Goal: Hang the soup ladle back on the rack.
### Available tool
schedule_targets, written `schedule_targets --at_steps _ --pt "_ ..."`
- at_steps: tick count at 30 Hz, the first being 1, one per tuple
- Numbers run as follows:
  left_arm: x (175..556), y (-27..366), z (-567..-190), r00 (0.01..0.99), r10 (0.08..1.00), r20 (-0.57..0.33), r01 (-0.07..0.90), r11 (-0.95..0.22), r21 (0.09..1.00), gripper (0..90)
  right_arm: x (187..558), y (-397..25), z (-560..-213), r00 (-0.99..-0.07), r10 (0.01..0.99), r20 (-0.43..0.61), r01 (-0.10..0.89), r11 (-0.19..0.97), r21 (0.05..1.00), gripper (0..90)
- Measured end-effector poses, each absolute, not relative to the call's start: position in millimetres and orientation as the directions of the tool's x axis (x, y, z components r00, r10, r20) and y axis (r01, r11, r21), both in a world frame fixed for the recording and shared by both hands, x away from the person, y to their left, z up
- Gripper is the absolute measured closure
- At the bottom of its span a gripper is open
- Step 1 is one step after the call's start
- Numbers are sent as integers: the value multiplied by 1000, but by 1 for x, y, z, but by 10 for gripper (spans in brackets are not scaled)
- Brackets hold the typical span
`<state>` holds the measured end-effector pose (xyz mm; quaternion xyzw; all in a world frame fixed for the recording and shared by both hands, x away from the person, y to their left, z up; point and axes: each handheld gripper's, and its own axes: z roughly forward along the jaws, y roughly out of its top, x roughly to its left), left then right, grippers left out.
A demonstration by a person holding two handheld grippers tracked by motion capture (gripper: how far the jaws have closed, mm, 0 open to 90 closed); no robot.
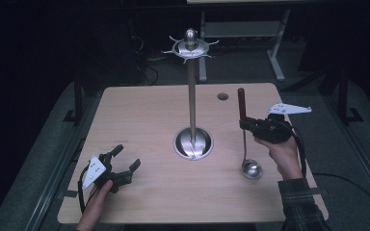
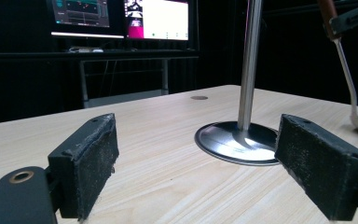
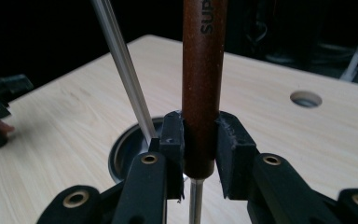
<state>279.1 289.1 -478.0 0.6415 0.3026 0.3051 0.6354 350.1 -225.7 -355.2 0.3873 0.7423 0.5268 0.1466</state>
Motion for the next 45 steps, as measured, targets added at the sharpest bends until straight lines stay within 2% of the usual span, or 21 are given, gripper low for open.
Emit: schedule_targets --at_steps 7,13,19,45 --pt "279 289 -478 631 776 7 1 -10 1000 128 349 -224 -351 -677 716 174 392 150 908 732" --pt "279 289 -478 631 776 13 -3 -14 1000 128 346 -218 -343 -679 725 116 330 160 931 731" --pt "279 289 -478 630 776 11 -3 -12 1000 128 347 -216 -333 -687 716 123 308 134 942 730" --pt "280 289 -478 630 777 7 -2 -8 1000 128 341 -193 -271 -758 649 65 194 129 972 730"
